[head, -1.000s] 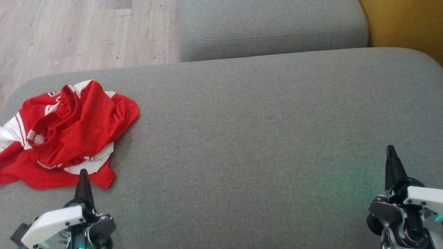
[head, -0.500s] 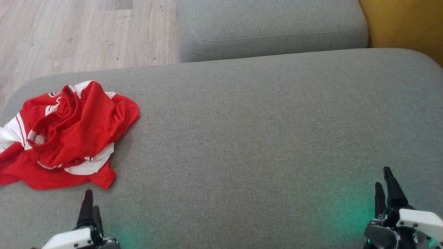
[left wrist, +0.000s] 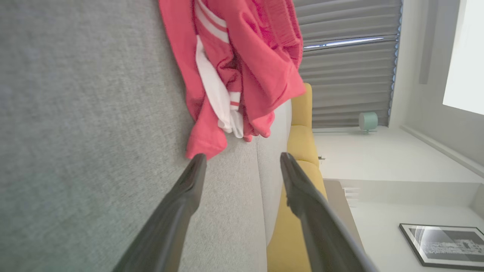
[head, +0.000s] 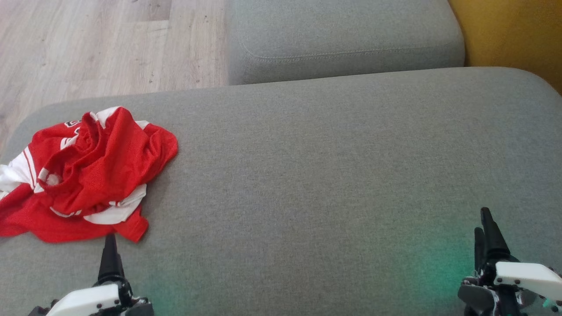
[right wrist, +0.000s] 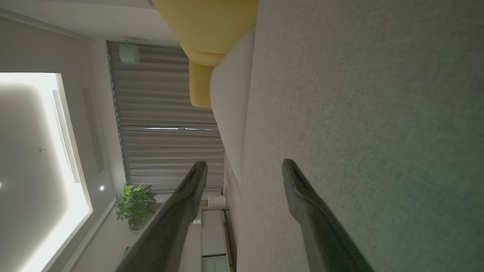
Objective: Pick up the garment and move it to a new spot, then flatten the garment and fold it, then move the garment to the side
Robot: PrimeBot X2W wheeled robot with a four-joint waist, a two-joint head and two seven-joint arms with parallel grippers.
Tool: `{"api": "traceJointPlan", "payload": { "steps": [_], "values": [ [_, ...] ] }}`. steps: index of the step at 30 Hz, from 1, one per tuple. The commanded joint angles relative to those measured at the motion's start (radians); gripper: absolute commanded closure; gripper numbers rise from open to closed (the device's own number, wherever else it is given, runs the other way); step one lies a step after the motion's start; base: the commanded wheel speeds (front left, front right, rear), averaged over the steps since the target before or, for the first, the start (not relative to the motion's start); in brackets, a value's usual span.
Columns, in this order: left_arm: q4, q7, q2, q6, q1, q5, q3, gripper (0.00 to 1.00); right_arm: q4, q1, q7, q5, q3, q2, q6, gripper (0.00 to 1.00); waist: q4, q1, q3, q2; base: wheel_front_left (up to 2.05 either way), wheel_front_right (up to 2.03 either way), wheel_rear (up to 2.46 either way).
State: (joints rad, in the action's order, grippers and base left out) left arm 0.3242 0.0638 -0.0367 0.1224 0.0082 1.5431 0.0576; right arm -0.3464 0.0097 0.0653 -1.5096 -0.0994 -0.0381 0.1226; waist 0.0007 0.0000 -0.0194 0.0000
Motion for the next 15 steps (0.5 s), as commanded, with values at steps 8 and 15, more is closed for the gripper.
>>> {"api": "traceJointPlan", "payload": {
  "steps": [8, 15],
  "values": [
    [-0.08, -0.034, -0.007, -0.022, -0.02, -0.154, -0.015, 0.0, 0.058, -0.028, -0.034, 0.137, 0.033, -0.005, 0.002, 0.0, -0.001, 0.0, -0.01, 0.0, 0.0, 0.0, 0.0],
    [-0.111, -0.054, -0.008, -0.051, -0.012, -0.304, -0.043, 0.0, 0.082, -0.021, -0.054, 0.268, 0.055, -0.005, 0.002, 0.0, 0.0, 0.0, -0.017, 0.0, 0.0, 0.0, 0.0]
  ]
}}
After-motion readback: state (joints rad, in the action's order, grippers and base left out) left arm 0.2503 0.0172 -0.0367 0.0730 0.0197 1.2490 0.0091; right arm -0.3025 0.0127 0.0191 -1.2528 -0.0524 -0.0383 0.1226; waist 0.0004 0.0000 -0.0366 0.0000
